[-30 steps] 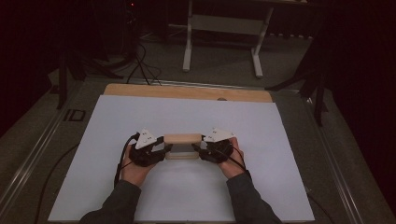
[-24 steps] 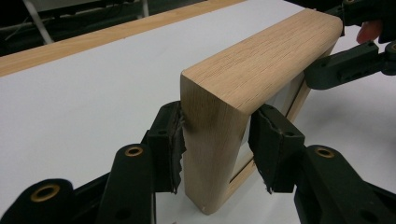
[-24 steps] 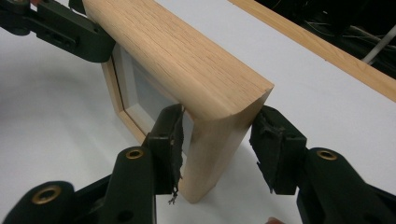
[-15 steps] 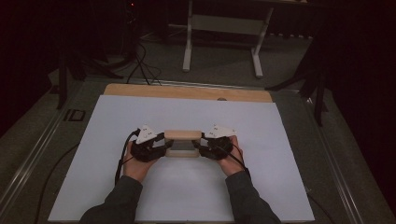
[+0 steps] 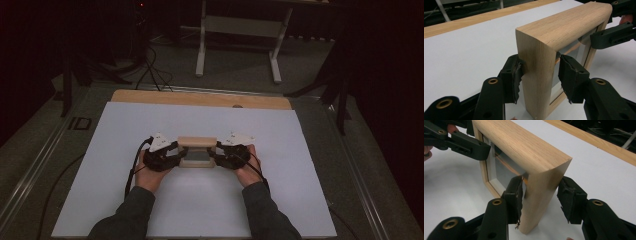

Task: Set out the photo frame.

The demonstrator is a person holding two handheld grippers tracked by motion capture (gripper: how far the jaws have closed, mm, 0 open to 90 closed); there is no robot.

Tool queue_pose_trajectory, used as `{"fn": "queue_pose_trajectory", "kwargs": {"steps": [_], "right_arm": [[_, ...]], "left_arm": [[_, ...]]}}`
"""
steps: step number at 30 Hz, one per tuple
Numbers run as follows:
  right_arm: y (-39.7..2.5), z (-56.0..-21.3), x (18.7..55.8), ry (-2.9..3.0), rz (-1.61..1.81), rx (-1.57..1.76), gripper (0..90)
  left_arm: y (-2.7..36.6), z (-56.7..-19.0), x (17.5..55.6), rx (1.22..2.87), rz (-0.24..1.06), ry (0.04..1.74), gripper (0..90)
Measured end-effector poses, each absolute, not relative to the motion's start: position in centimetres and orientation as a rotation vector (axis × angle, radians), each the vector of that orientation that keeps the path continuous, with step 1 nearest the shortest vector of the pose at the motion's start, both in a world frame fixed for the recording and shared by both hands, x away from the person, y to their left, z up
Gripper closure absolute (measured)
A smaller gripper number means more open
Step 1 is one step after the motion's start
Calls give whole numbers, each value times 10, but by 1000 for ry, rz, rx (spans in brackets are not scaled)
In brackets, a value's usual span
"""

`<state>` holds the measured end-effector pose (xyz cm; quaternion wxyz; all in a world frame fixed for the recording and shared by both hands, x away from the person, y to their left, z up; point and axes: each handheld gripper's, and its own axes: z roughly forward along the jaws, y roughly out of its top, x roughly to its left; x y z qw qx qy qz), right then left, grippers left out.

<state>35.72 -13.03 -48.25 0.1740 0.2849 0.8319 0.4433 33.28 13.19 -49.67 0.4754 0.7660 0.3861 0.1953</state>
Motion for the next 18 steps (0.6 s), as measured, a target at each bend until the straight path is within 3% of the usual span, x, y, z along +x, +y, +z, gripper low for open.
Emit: {"fn": "queue_pose_trajectory", "kwargs": {"steps": [18], "right_arm": [[-132, -492, 364, 2372, 1234, 856, 557]], "left_arm": [[133, -503, 341, 1867, 459, 948, 535]]}}
